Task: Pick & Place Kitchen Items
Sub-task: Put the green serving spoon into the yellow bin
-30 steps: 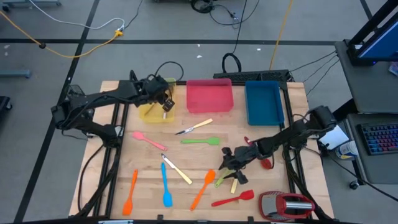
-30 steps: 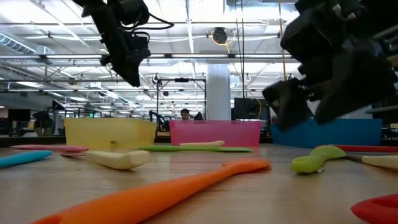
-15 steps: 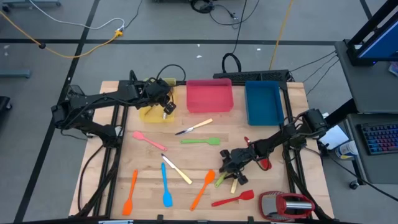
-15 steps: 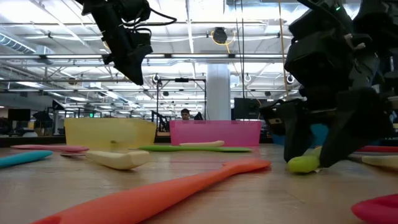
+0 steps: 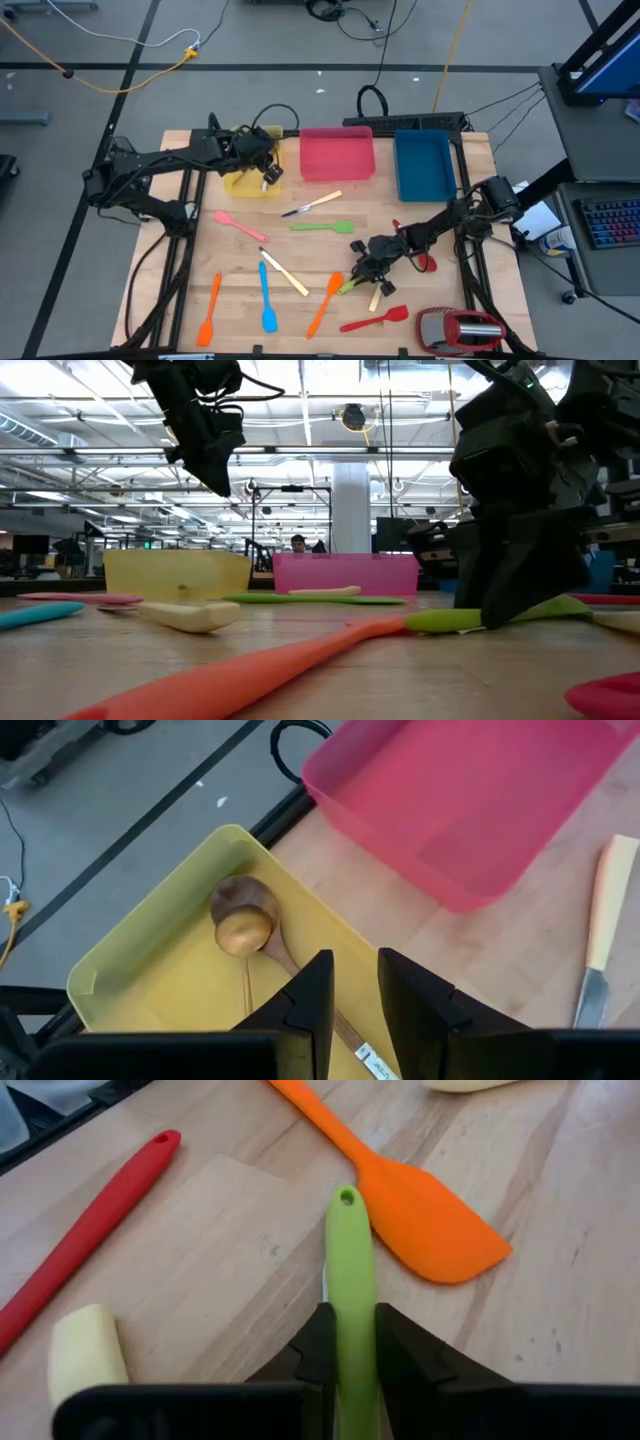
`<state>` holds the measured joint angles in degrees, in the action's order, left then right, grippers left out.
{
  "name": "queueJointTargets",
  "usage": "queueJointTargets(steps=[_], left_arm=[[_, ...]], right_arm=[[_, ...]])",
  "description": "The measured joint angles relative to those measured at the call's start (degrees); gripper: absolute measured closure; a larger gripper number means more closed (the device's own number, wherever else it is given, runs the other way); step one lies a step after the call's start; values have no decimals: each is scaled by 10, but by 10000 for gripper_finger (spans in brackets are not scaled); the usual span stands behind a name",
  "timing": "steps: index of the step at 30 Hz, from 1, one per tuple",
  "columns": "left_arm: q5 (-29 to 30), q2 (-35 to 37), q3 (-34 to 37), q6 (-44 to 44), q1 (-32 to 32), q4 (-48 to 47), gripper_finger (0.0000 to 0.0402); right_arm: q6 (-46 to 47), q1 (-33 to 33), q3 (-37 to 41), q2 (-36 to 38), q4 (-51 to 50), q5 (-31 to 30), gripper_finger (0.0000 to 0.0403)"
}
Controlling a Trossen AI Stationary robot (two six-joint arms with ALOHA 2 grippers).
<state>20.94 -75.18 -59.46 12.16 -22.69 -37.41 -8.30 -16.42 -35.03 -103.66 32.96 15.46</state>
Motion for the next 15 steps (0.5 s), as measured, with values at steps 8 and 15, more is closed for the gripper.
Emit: queueJointTargets(steps=[8,15], left_arm=[[-1,0,0,-1,26,1,314],[-17,0,1,-98,82,30,314]], right_arm=[[-4,1,3,59,-8,-7,359],[-26,20,2,140,-2,-48,356]])
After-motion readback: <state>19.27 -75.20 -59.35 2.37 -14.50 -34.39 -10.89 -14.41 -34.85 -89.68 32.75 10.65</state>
